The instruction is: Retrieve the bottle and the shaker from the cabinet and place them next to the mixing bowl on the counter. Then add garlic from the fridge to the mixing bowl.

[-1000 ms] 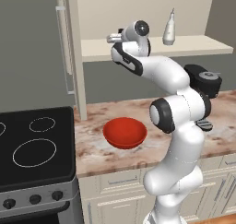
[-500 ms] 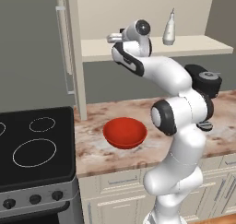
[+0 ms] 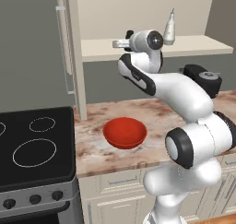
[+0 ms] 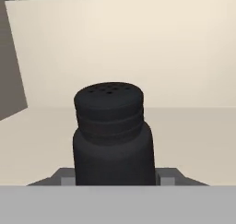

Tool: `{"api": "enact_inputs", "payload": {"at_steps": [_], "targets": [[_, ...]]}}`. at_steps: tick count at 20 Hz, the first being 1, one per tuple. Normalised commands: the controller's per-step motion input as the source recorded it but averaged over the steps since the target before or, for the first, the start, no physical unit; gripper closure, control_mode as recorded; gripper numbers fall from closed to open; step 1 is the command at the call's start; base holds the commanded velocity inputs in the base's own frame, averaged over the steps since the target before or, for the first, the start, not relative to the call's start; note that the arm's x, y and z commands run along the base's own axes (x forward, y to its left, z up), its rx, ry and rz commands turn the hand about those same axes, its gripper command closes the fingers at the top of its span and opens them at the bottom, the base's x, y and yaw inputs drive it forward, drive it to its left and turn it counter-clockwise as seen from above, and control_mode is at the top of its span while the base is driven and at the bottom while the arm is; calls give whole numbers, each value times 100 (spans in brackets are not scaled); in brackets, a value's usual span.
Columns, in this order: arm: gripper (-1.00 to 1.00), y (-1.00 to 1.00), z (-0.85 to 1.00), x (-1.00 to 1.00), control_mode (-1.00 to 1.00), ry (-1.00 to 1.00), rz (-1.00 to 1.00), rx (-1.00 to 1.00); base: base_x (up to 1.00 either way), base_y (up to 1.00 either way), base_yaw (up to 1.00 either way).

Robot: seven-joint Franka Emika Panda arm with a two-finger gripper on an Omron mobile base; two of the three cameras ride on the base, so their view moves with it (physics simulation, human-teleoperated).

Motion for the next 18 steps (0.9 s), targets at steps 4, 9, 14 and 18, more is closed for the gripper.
{"api": "enact_inputs", "payload": {"at_steps": [4,9,14,18], "targets": [[100,-32,18,-100,-100,-19,6,3,0,0,0],[100,-33,67,-99,-100,1,7,0,0,0,0],[100,-9,55,-59,-100,25,6,-6,0,0,0],[100,0,4,-24,-100,27,1,-6,0,0,0]]}}
